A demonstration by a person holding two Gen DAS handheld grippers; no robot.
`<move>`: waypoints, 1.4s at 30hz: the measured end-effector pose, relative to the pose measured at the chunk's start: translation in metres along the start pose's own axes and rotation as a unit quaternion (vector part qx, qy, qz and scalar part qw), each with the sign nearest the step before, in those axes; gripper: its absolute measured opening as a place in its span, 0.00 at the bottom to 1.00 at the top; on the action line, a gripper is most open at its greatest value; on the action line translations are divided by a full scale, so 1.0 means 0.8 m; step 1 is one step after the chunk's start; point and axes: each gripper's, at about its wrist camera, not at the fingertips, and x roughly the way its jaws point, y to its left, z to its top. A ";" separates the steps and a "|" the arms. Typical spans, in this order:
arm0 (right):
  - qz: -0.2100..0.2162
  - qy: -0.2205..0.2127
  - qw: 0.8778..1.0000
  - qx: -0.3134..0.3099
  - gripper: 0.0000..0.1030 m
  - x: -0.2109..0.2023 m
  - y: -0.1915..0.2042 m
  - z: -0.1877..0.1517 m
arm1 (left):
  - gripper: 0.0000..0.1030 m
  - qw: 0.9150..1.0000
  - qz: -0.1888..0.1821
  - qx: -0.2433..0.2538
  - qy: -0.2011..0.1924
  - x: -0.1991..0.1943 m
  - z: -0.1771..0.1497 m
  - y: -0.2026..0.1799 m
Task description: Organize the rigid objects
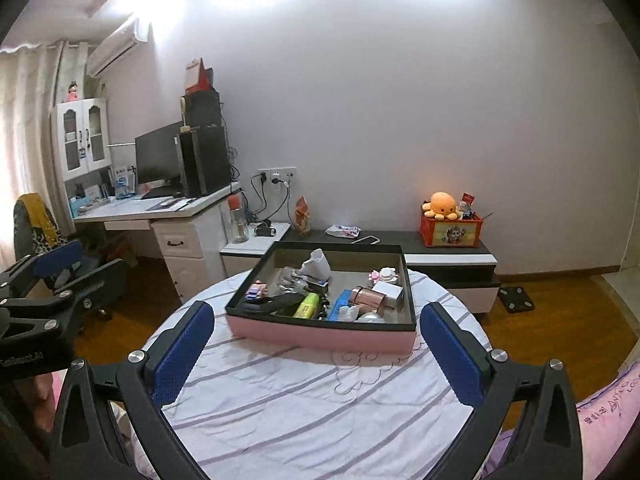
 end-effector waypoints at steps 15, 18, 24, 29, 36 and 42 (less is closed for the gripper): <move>-0.032 -0.063 0.997 -0.023 1.00 -0.106 0.028 -0.003 | 1.00 0.995 -0.003 0.053 -0.080 -0.115 -0.011 -0.034; -0.038 -0.083 0.995 -0.029 1.00 -0.126 0.033 -0.002 | 1.00 0.994 0.009 0.060 -0.093 -0.135 -0.007 -0.039; -0.055 -0.116 0.991 -0.039 1.00 -0.164 0.042 -0.004 | 1.00 0.993 0.034 0.038 -0.108 -0.160 -0.003 -0.031; -0.047 -0.134 0.989 -0.045 1.00 -0.186 0.054 -0.002 | 1.00 0.991 0.047 0.032 -0.119 -0.178 -0.003 -0.033; -0.042 -0.162 0.985 -0.047 1.00 -0.210 0.064 -0.001 | 1.00 0.988 0.042 0.021 -0.148 -0.204 -0.002 -0.031; -0.057 -0.183 0.980 -0.054 1.00 -0.225 0.071 0.000 | 1.00 0.985 0.041 0.017 -0.164 -0.213 -0.001 -0.032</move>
